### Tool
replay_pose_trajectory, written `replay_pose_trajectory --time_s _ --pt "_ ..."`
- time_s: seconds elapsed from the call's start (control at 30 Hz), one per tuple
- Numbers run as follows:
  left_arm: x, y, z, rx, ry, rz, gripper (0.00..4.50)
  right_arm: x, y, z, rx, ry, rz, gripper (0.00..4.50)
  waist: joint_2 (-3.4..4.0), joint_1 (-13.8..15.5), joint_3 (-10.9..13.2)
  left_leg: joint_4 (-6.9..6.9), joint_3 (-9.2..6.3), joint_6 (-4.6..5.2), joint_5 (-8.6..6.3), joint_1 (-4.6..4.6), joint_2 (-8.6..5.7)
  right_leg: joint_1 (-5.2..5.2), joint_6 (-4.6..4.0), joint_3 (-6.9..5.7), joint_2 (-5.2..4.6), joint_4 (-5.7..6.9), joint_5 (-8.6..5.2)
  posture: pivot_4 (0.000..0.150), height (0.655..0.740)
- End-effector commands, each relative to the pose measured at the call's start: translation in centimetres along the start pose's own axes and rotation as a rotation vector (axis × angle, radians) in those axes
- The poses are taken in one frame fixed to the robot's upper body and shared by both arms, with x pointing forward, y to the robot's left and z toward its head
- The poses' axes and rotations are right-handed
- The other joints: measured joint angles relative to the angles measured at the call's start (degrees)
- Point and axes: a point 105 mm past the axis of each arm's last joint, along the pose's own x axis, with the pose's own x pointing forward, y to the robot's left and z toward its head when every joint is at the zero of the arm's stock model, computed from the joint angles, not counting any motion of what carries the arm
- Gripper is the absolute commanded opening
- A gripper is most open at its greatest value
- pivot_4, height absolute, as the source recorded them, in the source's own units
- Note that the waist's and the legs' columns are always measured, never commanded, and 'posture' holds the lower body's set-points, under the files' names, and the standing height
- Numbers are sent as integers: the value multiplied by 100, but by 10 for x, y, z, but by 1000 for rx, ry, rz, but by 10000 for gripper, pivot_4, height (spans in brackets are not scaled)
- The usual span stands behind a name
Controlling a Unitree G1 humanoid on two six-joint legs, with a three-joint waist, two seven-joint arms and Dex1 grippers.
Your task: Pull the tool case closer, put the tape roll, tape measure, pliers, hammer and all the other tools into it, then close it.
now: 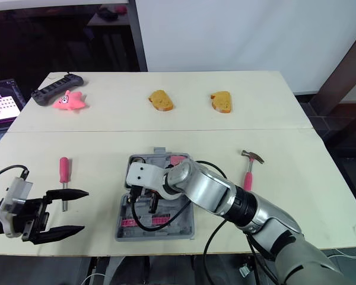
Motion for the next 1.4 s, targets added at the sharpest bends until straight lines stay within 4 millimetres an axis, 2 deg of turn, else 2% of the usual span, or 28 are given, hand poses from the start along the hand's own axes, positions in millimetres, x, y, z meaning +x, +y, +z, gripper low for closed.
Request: replay_pose_trajectory --time_s 0.03,0.33,0.7,0.8,0.9,1.0,1.1,1.2,1.27,1.33,1.4 --pt "-1 0 5 23 -10 -5 45000 1 4 5 -18 -52 12 403 0 -2 0 0 0 0 0 0 0 0 0 0 0 0 0 1500 7400" --pt "-1 -1 6 22 -10 -7 45000 17 6 -4 30 -42 11 403 0 1 0 -1 1 0 0 0 0 -1 0 1 0 0 0 1500 7400" --pt "-1 -2 5 18 -8 -9 45000 37 15 -40 124 79 40 403 0 1 0 -1 1 0 0 3 0 1 0 1 1 -1 0 1500 7400" --pt "-1 -2 5 16 -7 -10 45000 39 17 -40 134 75 47 403 -5 2 -3 1 2 0 0 4 0 4 0 2 0 -1 0 1500 7400" --pt "0 -1 5 17 -8 -9 45000 36 15 -31 137 35 45 403 -4 0 -3 0 2 0 0 6 0 4 -1 2 1 -1 0 1500 7400" --pt "0 -1 6 18 -10 -9 45000 25 11 -12 135 -61 49 403 -3 2 -2 -1 2 0 0 5 1 4 -1 2 2 -1 0 1500 7400" --pt "1 -1 5 18 -11 -8 45000 14 7 -2 121 -117 49 403 -3 10 -1 0 2 0 0 -2 0 0 0 2 1 -2 0 1500 7400" --pt "1 1 5 16 -13 -8 45000 -14 7 25 27 -272 77 403 1 18 1 -1 2 0 0 -2 0 -2 0 2 1 -3 0 1500 7400" --pt "0 3 3 17 -10 1 45000 -37 3 42 36 -387 83 403 0 18 0 -2 2 0 0 -3 0 -2 0 2 1 -4 0 1500 7400" --pt "-2 5 2 16 -10 17 45000 -56 0 45 23 -450 69 403 0 20 0 -2 1 0 0 -2 0 -2 0 2 1 -4 0 1500 7400" --pt "-6 7 0 2 -12 41 45000 -72 -4 35 34 -466 43 403 -1 23 0 -2 2 0 0 -2 0 1 1 2 0 -6 0 1500 7400"
